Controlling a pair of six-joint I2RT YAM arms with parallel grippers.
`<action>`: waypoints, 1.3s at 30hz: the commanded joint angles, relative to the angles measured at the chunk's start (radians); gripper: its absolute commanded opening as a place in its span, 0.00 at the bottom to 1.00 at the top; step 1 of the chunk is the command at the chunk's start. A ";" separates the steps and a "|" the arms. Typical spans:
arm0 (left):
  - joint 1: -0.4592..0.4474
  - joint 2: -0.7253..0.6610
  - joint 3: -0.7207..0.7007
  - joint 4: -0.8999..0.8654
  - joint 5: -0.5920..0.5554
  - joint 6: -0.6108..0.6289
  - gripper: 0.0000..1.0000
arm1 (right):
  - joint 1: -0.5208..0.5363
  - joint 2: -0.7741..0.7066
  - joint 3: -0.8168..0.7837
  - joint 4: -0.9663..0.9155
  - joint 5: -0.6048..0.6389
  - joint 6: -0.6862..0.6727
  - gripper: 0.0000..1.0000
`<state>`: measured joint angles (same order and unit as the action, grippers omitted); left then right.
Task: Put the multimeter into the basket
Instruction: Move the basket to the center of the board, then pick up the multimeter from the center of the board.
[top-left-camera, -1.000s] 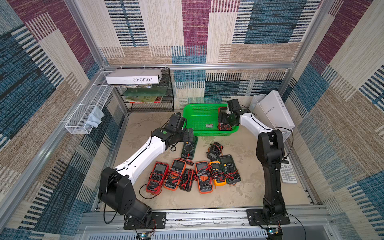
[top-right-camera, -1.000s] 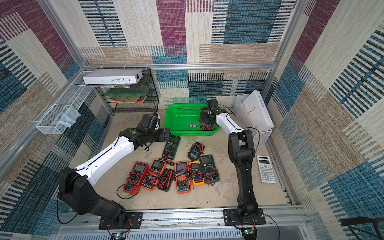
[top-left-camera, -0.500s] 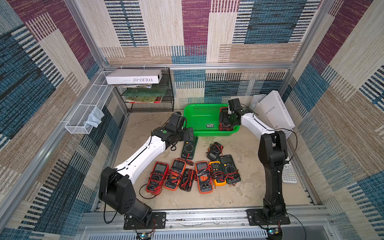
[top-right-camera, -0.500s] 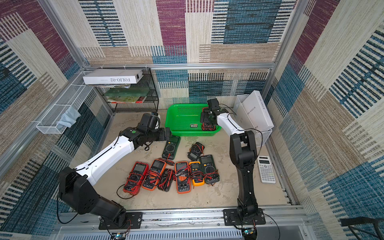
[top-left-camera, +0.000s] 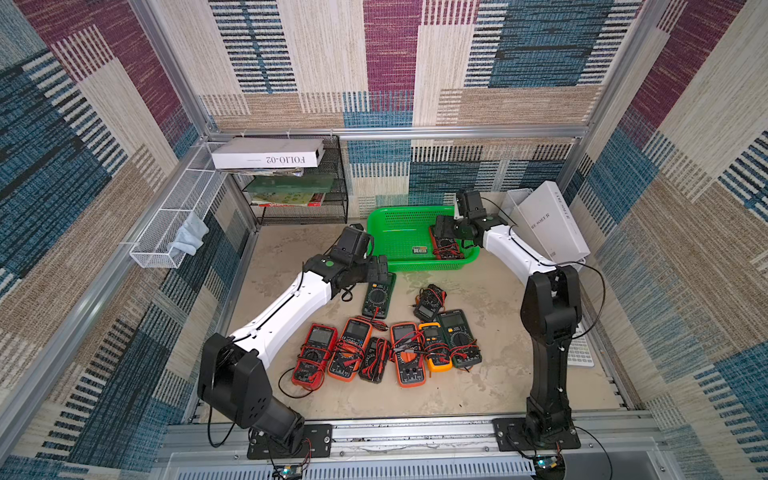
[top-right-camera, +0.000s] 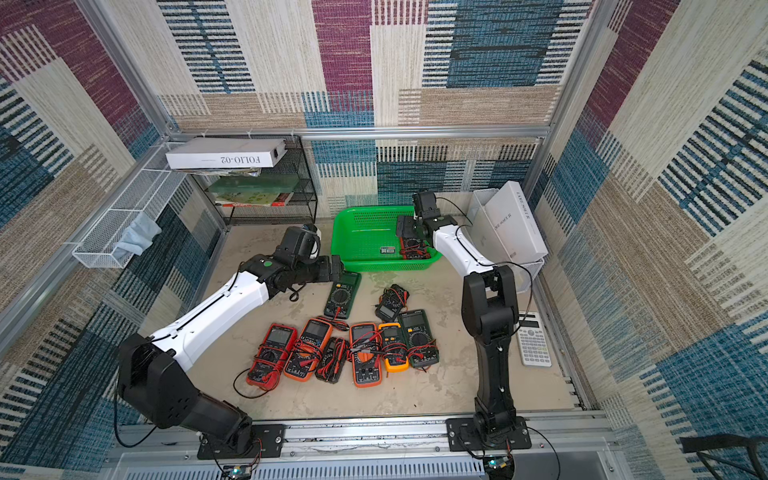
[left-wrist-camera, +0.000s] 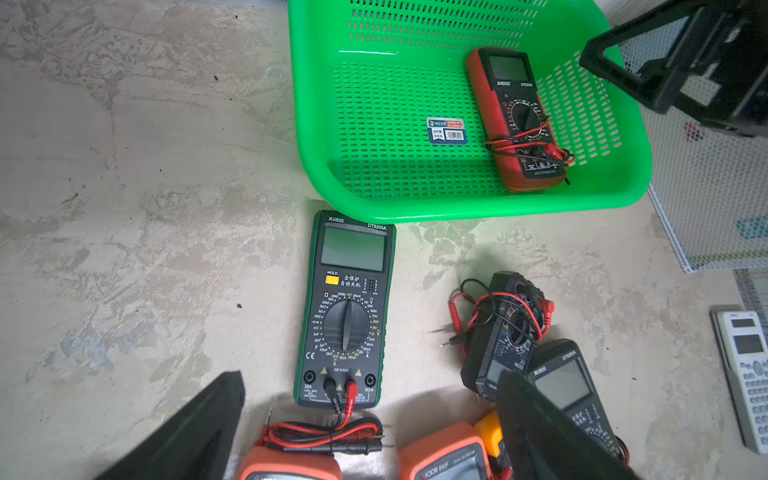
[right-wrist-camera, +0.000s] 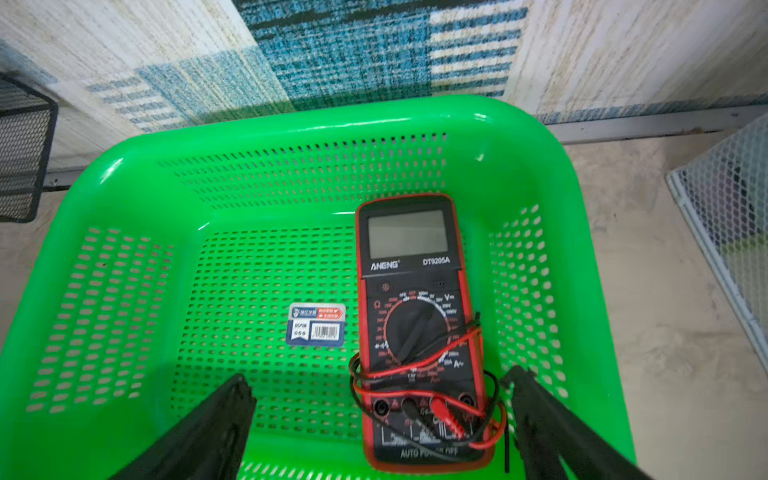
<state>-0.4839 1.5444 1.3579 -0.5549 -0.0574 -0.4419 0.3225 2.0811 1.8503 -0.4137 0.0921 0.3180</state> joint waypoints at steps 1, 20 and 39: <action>0.001 0.002 0.000 -0.002 0.000 -0.001 0.99 | 0.013 -0.061 -0.034 0.002 0.000 0.017 0.99; -0.001 -0.217 -0.277 -0.009 0.054 -0.054 0.99 | 0.153 -0.724 -0.891 -0.042 0.061 0.208 1.00; -0.024 -0.251 -0.341 0.021 0.114 -0.105 0.99 | 0.323 -0.784 -1.132 -0.077 0.094 0.345 0.99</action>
<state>-0.5064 1.2922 1.0138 -0.5522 0.0517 -0.5400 0.6334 1.2747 0.7097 -0.4911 0.1604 0.6498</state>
